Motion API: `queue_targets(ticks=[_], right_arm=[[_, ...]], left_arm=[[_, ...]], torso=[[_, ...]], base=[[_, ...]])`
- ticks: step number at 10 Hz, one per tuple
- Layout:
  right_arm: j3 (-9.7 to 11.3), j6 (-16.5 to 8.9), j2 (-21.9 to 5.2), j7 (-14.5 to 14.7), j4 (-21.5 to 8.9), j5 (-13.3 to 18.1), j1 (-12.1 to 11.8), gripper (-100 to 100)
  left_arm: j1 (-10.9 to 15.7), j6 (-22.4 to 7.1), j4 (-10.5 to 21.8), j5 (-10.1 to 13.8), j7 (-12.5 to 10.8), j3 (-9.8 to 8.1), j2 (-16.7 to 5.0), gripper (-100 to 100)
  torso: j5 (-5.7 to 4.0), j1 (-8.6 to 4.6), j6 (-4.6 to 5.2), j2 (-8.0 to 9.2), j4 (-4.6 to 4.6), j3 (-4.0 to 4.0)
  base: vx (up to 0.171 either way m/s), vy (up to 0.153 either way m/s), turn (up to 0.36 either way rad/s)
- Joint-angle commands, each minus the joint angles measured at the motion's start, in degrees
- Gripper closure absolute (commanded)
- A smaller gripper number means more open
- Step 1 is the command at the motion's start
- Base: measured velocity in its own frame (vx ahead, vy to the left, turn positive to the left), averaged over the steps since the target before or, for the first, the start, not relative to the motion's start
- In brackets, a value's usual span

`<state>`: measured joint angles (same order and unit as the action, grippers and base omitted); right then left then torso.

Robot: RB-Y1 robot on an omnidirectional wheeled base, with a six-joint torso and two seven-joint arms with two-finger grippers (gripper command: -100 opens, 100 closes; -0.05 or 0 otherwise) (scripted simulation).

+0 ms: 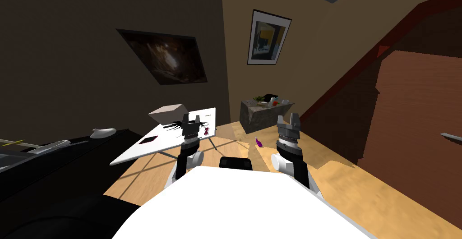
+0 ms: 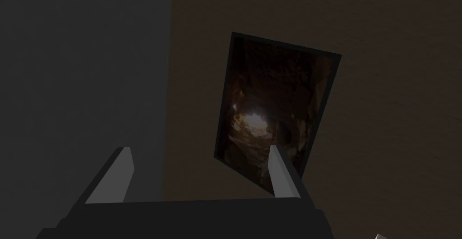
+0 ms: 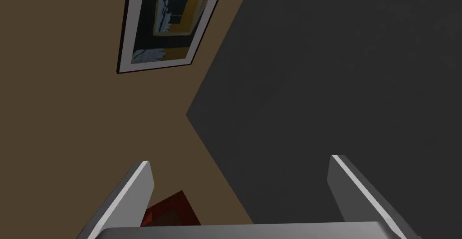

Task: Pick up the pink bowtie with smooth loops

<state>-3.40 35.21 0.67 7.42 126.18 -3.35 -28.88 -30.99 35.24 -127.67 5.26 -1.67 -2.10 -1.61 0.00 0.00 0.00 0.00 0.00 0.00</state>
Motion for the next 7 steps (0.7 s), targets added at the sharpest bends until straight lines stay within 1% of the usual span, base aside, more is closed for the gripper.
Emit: queue_targets(ticks=[1,4,7], right_arm=[[0.00,0.00,0.00,0.00,0.00,0.00,0.00,0],[0.00,0.00,0.00,0.00,0.00,0.00,0.00,0],[0.00,0.00,0.00,0.00,0.00,0.00,0.00,0]], left_arm=[[-0.50,-0.28,0.16,-0.03,-0.18,-0.31,-1.85,-100],[-2.36,-1.27,0.75,-0.16,-0.90,-1.55,-6.15,-100],[-5.09,-2.67,1.59,-0.39,-2.04,-3.47,-10.66,-100]], torso=[[0.00,0.00,0.00,0.00,0.00,0.00],[0.01,0.05,0.00,0.00,0.00,0.00],[0.02,0.08,0.00,0.00,0.00,0.00]], base=[[0.002,0.000,-0.022],[0.003,0.006,-0.031],[0.003,0.013,-0.051]])
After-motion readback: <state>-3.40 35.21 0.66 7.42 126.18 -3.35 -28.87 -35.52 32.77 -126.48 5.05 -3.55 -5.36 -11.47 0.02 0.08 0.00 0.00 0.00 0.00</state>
